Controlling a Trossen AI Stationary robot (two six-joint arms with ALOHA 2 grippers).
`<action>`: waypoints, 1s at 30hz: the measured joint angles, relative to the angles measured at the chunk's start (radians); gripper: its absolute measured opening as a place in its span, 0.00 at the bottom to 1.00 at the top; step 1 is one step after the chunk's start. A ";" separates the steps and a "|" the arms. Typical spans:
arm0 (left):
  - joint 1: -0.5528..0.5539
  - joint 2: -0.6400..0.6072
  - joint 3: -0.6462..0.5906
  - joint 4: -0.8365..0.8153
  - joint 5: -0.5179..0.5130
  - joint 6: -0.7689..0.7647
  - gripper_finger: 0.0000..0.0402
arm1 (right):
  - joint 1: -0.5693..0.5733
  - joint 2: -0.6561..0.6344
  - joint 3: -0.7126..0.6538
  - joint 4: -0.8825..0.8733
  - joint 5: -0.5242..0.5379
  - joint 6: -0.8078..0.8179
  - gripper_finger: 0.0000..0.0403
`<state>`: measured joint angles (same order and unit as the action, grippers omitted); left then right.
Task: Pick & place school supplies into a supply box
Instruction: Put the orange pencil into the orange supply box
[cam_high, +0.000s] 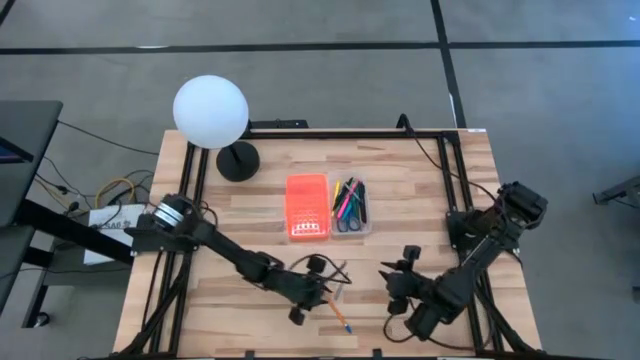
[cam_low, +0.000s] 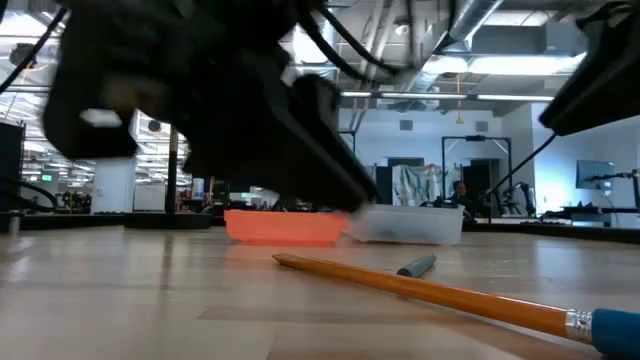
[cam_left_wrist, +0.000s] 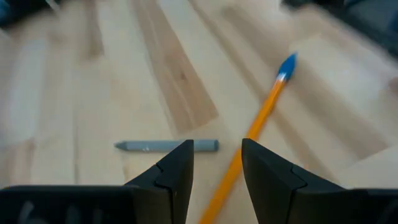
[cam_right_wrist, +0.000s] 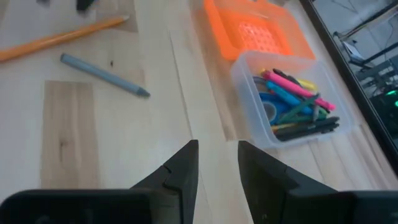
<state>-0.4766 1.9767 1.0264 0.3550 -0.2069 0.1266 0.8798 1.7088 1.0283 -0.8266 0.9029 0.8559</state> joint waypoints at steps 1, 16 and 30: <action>0.007 0.021 0.032 -0.046 0.009 0.000 0.32 | 0.013 0.000 0.000 -0.018 0.004 0.029 0.26; 0.042 0.100 0.201 -0.323 0.150 0.004 0.32 | 0.135 0.000 0.000 -0.196 0.070 0.296 0.26; 0.068 0.100 0.201 -0.327 0.225 0.016 0.32 | 0.123 0.000 0.000 -0.194 0.069 0.297 0.26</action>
<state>-0.4086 2.0766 1.2278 0.0283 0.0180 0.1426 1.0025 1.7088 1.0283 -1.0202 0.9718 1.1526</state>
